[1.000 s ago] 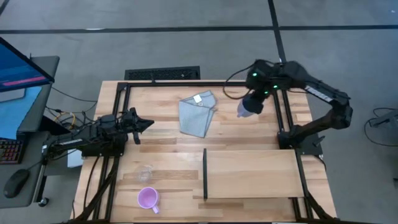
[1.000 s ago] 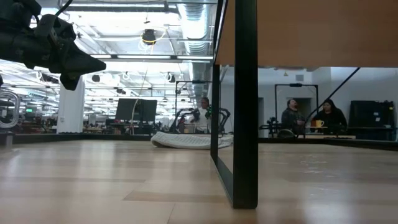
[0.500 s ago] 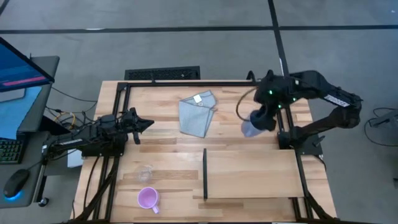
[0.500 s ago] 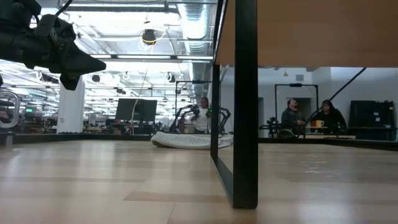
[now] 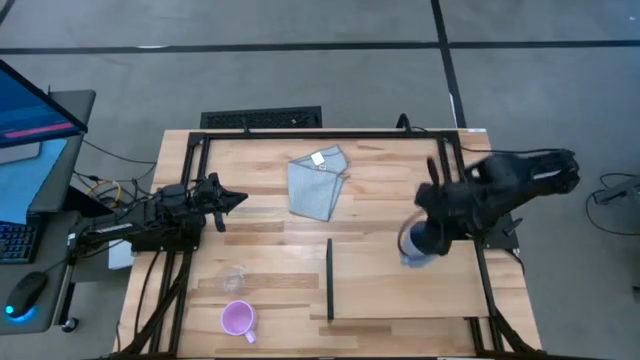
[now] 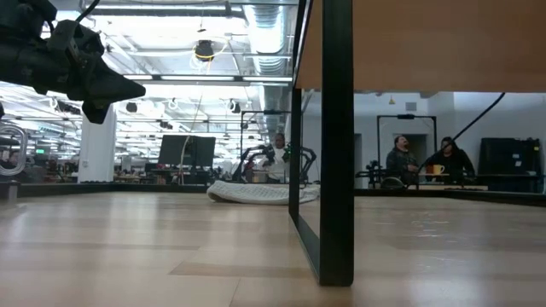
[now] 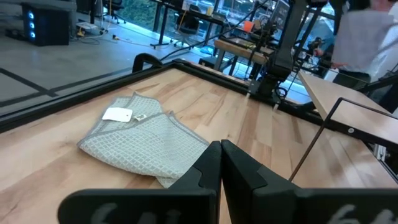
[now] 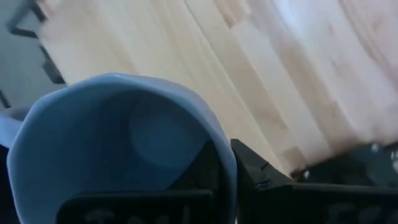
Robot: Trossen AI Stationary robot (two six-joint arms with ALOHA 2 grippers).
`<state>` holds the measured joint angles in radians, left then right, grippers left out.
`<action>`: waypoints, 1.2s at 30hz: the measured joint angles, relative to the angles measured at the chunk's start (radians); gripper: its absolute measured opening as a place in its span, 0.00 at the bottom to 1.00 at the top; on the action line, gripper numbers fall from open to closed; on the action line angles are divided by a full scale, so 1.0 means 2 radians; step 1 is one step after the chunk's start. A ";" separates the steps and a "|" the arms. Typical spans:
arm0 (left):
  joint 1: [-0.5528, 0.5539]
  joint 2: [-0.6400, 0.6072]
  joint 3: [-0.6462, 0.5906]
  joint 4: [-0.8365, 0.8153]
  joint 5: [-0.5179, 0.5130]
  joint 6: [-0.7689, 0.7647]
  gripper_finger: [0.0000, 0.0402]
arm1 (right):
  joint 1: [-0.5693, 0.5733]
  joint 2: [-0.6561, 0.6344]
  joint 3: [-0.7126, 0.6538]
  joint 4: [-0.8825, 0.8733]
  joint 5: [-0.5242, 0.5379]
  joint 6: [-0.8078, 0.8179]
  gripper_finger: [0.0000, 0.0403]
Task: Stack small to large cups/mugs on shelf
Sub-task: Put the blue mug on the shelf
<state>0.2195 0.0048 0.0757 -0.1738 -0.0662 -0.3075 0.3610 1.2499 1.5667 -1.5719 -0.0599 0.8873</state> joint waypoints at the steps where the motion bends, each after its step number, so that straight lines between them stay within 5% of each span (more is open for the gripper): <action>1: 0.000 0.000 0.000 0.000 0.000 0.000 0.00 | 0.016 0.000 -0.005 0.000 0.005 0.021 0.07; 23: 0.000 0.000 0.000 0.000 -0.001 0.000 0.00 | 0.281 -0.008 -0.068 0.001 0.019 0.465 0.07; 36: 0.000 0.000 0.000 0.000 -0.001 0.000 0.00 | 0.349 -0.022 -0.132 0.007 0.014 0.591 0.07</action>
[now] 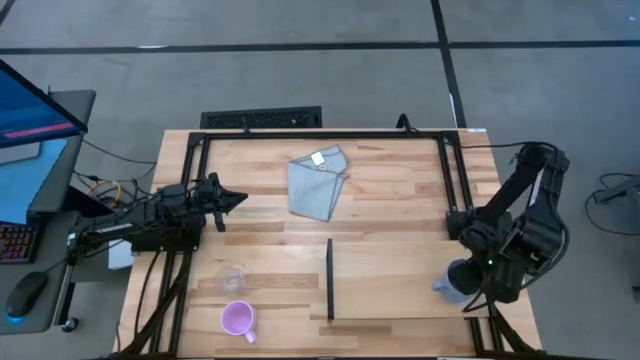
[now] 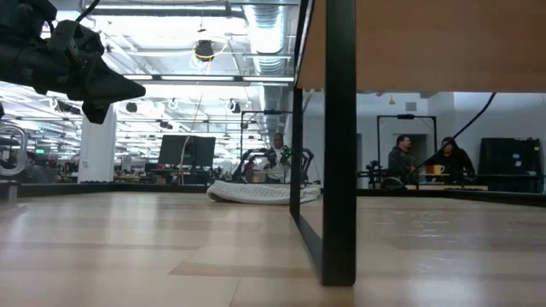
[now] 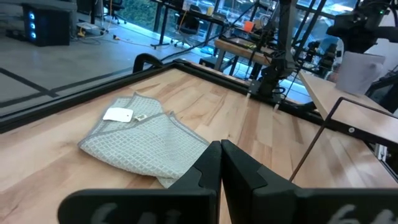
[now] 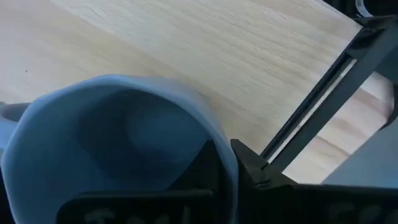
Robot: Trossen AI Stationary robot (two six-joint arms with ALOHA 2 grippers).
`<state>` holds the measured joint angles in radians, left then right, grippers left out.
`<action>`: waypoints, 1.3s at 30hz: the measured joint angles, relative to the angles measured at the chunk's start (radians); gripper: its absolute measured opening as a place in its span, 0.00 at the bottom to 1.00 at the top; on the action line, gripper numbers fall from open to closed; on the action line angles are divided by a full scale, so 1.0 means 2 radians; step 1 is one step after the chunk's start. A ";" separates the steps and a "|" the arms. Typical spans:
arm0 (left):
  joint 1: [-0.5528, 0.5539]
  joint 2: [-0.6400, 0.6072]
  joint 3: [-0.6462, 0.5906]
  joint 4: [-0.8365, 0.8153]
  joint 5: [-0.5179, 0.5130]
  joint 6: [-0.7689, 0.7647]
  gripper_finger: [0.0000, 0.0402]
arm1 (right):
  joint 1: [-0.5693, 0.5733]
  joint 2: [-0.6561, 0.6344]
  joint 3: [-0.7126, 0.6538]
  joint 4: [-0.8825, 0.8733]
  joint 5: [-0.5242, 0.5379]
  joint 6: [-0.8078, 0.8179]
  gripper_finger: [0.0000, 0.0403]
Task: Stack small to large cups/mugs on shelf
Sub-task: Put the blue mug on the shelf
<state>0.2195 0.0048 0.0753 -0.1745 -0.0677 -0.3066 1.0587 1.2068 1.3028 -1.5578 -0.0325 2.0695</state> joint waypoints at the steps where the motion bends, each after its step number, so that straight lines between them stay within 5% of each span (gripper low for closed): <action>1: 0.000 0.000 0.000 0.000 0.000 0.000 0.00 | 0.001 0.000 0.000 -0.001 0.003 0.001 0.07; 39: 0.000 0.000 0.000 0.003 -0.058 0.008 0.00 | 0.000 -0.005 -0.003 -0.003 0.001 -0.026 0.08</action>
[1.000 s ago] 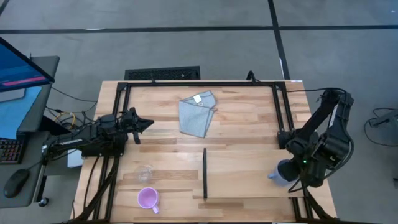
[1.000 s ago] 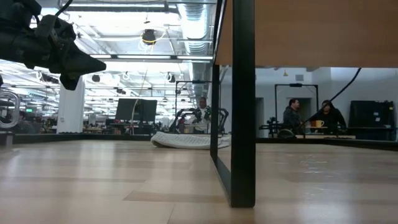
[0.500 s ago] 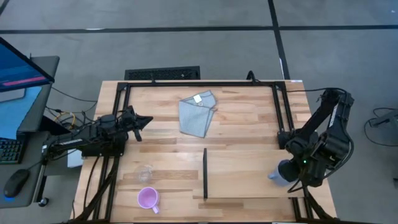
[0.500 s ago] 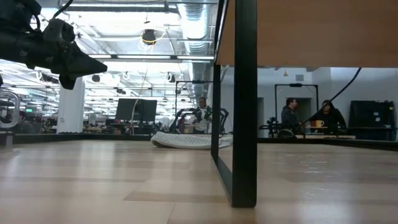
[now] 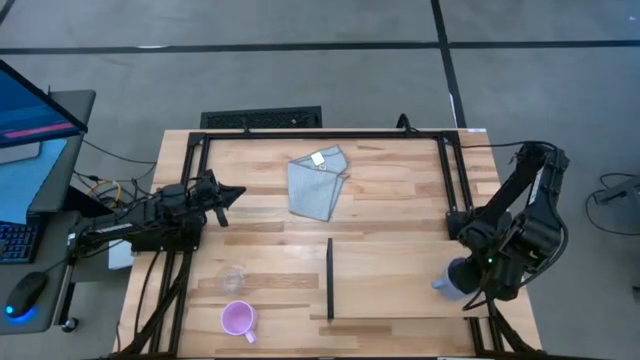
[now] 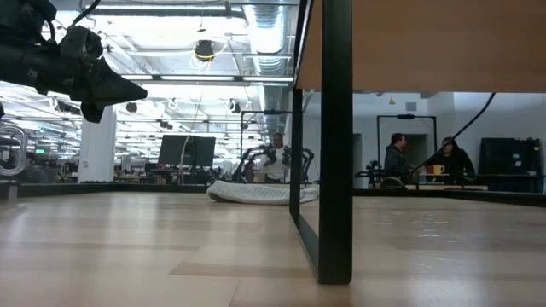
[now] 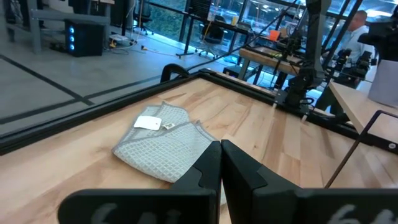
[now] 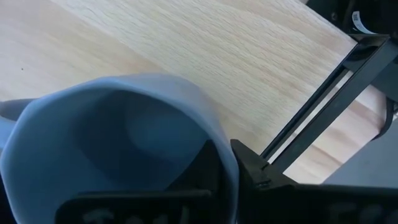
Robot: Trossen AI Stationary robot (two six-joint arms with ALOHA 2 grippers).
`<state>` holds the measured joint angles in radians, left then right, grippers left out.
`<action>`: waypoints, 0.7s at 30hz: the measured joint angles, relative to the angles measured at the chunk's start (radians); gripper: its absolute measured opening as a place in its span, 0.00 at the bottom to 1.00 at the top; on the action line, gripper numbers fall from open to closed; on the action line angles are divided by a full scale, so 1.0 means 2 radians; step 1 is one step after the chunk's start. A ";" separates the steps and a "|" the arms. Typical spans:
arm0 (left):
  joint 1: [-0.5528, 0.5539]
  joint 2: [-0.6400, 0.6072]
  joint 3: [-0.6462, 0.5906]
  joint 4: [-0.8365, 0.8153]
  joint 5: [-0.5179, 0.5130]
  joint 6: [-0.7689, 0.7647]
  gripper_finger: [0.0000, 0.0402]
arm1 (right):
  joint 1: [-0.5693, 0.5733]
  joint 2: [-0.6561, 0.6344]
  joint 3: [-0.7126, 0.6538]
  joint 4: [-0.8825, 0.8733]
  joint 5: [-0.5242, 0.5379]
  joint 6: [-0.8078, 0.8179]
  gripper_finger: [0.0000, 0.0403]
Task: Stack small to large cups/mugs on shelf
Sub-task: Put the blue mug on the shelf
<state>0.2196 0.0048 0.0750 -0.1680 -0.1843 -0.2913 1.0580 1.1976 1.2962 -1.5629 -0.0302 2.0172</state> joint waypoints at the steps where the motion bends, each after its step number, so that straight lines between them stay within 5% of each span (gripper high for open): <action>1: 0.000 0.000 0.000 0.000 0.000 0.000 0.00 | 0.000 0.000 0.000 0.001 -0.001 0.000 0.08; 21: 0.000 0.000 0.000 0.000 0.000 0.000 0.00 | 0.000 0.000 -0.001 0.028 -0.005 0.001 0.14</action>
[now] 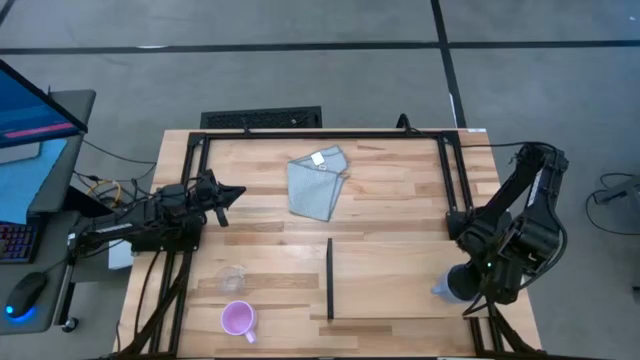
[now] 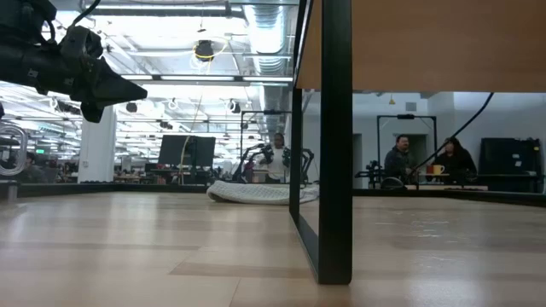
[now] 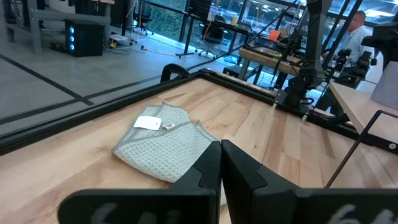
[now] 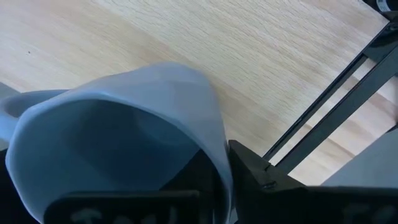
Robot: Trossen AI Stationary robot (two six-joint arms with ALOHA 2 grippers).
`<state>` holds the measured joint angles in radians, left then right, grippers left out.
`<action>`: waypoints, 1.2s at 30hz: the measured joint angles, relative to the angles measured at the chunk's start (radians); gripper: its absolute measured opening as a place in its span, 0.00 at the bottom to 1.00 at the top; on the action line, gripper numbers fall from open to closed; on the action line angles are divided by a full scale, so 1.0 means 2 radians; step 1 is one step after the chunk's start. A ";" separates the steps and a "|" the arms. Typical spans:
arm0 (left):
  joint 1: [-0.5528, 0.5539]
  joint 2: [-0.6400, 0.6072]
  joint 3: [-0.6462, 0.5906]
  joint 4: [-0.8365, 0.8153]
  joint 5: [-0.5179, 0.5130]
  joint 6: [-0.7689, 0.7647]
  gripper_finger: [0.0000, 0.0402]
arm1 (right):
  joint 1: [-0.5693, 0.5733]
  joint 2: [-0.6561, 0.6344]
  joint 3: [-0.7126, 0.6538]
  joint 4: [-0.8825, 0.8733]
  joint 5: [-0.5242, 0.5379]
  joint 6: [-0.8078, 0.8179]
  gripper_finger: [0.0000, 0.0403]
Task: Stack small to large cups/mugs on shelf
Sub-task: Put the blue mug on the shelf
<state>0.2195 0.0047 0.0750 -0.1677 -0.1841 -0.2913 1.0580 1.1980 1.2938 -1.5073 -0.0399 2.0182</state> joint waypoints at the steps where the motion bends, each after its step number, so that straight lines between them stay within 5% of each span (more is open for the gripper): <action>1: 0.000 0.000 0.000 0.000 0.000 0.000 0.00 | 0.000 0.000 0.000 0.000 0.000 0.001 0.14; 20: 0.000 0.000 0.000 0.000 -0.006 0.000 0.00 | 0.000 -0.001 0.000 0.000 -0.006 0.016 0.15; 36: 0.000 0.000 0.000 0.000 -0.007 0.000 0.00 | 0.000 -0.001 0.001 0.020 -0.008 0.008 0.51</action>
<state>0.2198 0.0048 0.0750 -0.1669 -0.1986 -0.2913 1.0580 1.1965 1.2954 -1.4667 -0.0555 2.0341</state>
